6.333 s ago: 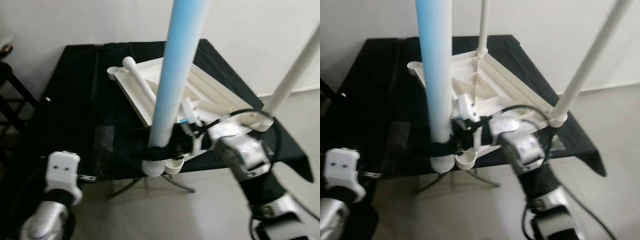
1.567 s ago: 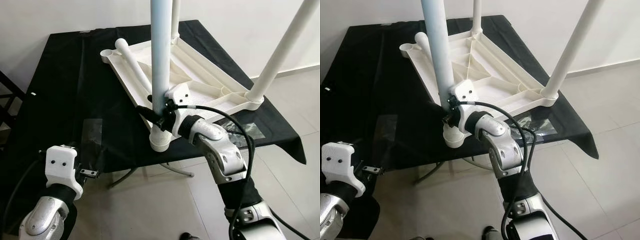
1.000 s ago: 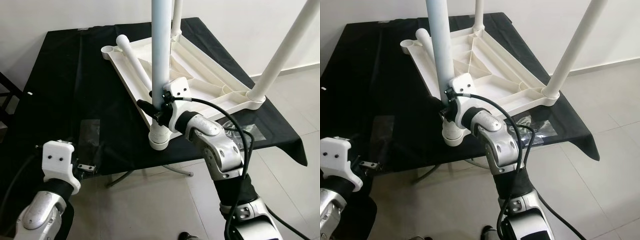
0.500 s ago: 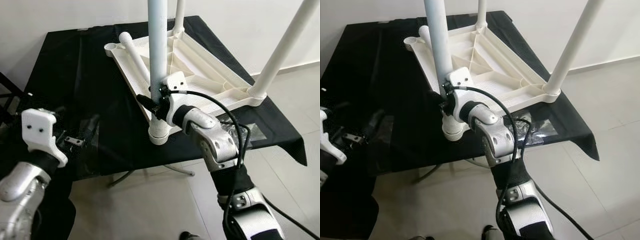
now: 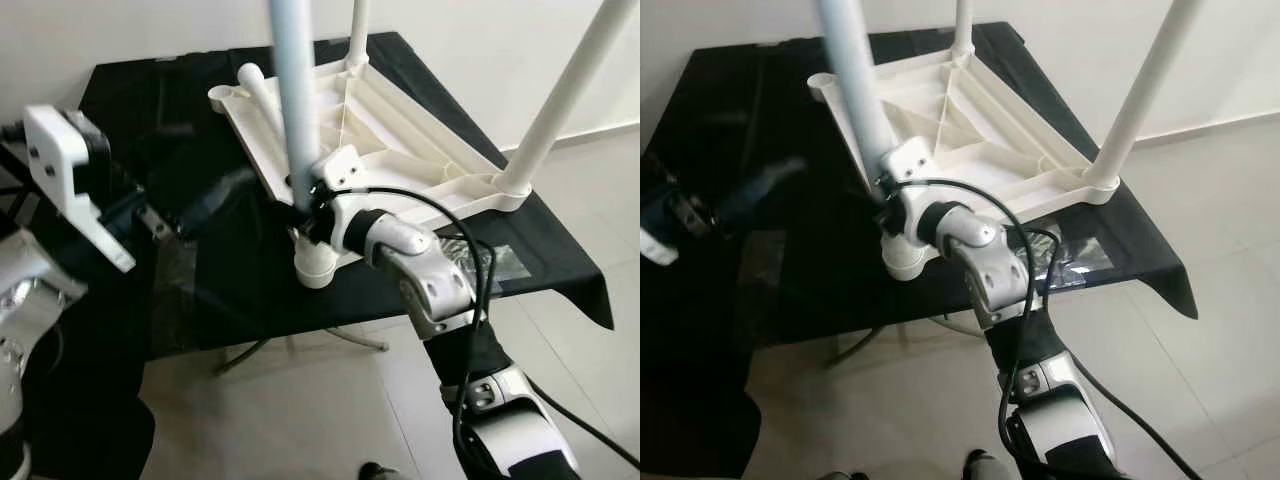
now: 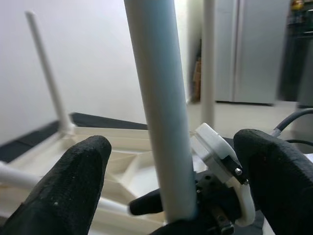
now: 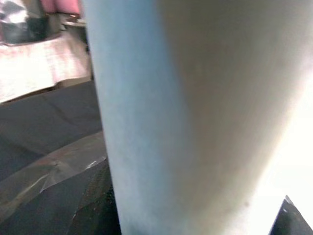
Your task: Building children table
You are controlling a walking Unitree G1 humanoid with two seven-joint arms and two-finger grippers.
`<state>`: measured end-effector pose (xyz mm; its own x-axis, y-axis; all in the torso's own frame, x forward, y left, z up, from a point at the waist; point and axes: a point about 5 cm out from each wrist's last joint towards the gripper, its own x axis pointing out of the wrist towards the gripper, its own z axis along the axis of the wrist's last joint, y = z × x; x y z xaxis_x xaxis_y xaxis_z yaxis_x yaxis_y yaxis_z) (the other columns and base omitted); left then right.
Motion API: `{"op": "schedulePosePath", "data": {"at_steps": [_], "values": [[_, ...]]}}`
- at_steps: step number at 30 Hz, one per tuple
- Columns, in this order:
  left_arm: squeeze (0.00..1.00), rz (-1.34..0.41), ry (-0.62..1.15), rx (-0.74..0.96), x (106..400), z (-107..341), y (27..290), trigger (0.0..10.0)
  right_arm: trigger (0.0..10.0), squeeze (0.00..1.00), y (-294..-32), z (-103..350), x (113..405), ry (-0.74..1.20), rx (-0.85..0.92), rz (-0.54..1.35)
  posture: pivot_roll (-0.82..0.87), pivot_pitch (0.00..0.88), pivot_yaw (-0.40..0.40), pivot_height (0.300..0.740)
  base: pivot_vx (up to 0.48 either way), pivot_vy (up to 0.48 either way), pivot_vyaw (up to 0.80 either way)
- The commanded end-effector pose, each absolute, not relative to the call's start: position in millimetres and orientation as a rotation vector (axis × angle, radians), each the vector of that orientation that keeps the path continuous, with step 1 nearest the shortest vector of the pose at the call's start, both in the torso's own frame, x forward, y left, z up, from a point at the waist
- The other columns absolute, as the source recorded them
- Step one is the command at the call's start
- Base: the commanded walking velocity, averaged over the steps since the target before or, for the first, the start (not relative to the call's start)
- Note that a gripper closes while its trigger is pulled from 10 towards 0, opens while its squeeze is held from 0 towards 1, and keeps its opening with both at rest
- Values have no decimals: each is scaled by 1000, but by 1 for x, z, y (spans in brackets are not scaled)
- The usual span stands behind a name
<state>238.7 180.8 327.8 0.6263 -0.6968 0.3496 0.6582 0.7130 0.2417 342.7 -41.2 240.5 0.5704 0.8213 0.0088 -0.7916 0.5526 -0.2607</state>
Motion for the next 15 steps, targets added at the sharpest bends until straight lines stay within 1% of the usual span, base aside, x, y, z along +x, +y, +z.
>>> {"op": "schedulePosePath", "data": {"at_steps": [1, 3, 10, 15], "values": [[0, -843, -404, 89, 241, 328, 175, 10000, 10000, 0, -35, 227, 340, -73, -251, 1021, 17, 216, 12, 740, 0, 0, 0], [0, -875, -392, 78, 242, 328, 171, 10000, 10000, 0, -35, 227, 340, -75, -255, 1038, 18, 218, 11, 740, 0, 0, 0], [0, -892, -382, 65, 242, 328, 170, 10000, 10000, 0, -36, 227, 342, -72, -254, 1039, 17, 223, 12, 740, 0, 0, 0], [0, -936, -378, 8, 244, 331, 164, 10000, 10000, 0, -38, 222, 344, -56, -240, 1027, 18, 218, 13, 740, 0, 0, 0]]}}
